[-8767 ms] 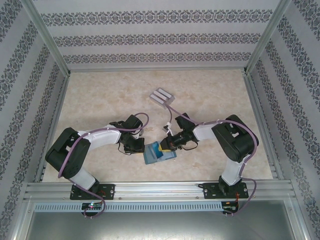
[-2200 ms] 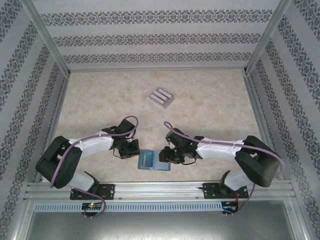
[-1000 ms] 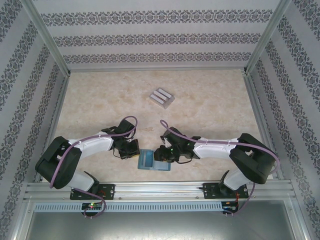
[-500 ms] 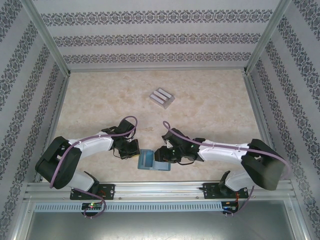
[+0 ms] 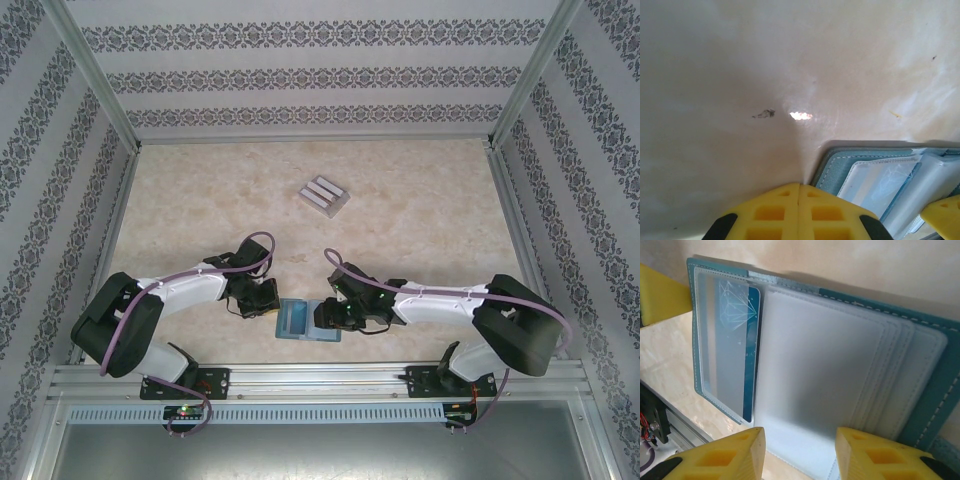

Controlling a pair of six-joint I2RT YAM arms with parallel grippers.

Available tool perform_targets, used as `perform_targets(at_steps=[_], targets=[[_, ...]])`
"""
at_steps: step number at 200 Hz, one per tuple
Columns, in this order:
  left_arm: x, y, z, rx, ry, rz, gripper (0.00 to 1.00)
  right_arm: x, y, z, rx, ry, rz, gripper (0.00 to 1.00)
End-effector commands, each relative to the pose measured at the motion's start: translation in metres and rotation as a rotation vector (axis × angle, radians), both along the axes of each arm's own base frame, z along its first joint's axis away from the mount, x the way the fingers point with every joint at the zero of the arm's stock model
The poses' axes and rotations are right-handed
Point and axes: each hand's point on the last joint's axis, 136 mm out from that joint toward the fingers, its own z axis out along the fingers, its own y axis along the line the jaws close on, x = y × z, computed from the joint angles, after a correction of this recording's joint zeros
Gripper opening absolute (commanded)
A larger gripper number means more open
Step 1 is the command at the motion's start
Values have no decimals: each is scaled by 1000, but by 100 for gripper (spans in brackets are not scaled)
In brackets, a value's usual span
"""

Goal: Put the credit cards into the card holder

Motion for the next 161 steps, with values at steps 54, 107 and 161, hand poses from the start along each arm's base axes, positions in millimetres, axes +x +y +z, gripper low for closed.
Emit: perform_targets(at_steps=[54, 107, 161], targets=[[-34, 18, -29, 117, 113, -17, 0, -2, -12, 4, -42, -29, -15, 44], [-33, 17, -29, 115, 111, -13, 0, -5, -15, -2, -51, -14, -26, 44], [-33, 17, -30, 109, 109, -7, 0, -6, -13, -8, -60, -5, -15, 44]])
